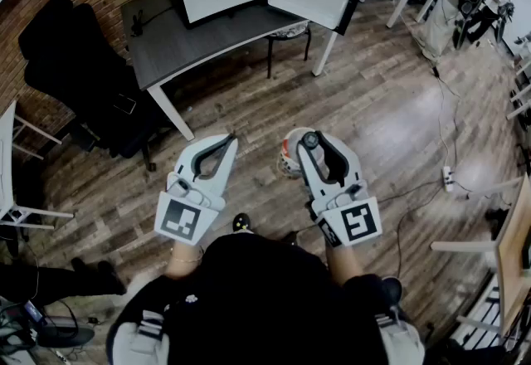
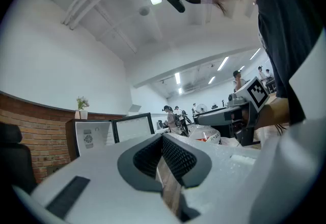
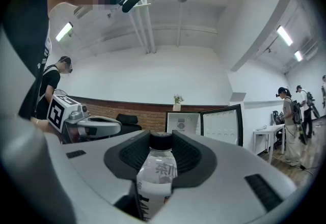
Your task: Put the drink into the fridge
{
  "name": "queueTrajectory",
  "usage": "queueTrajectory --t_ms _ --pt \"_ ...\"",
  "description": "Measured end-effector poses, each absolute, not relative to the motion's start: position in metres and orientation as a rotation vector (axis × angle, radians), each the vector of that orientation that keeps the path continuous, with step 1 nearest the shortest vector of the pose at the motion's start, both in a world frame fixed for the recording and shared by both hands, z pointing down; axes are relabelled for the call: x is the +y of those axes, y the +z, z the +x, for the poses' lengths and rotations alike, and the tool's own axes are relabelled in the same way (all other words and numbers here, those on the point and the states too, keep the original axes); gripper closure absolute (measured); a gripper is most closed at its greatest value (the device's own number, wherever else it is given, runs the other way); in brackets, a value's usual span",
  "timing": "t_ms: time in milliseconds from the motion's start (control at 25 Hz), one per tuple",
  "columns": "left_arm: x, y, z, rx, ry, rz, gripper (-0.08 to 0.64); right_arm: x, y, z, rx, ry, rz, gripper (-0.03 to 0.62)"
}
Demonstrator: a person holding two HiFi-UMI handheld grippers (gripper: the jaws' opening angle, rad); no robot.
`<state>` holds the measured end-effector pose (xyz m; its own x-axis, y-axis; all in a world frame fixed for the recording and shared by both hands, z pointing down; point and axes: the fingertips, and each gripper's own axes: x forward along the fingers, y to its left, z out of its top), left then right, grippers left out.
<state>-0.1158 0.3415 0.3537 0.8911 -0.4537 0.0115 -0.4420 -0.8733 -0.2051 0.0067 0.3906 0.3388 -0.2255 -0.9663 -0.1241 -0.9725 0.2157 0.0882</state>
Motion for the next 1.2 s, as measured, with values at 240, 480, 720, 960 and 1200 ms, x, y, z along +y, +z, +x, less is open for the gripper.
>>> queueTrajectory --t_ms 240,480,720,960,1200 --pt "0.341 0.355 -0.113 0.678 -0.096 -2.864 0.563 0.390 0.340 0.010 2.423 0.217 -1.933 0.459" --pt "0.334 0.354 -0.114 0.675 -0.060 -2.867 0.563 0.385 0.345 0.011 2.422 0.178 -1.936 0.459" --pt "0.325 0.360 -0.114 0.683 -0.047 -2.880 0.563 0.377 0.346 0.011 2.420 0.178 -1.919 0.459" --pt "0.303 0.364 -0.124 0.706 -0.020 -2.899 0.563 0.357 0.346 0.003 2.431 0.187 -1.925 0.459" --pt "0.275 0.367 -0.141 0.724 -0.001 -2.912 0.563 0.329 0.346 -0.011 2.426 0.171 -1.912 0.459"
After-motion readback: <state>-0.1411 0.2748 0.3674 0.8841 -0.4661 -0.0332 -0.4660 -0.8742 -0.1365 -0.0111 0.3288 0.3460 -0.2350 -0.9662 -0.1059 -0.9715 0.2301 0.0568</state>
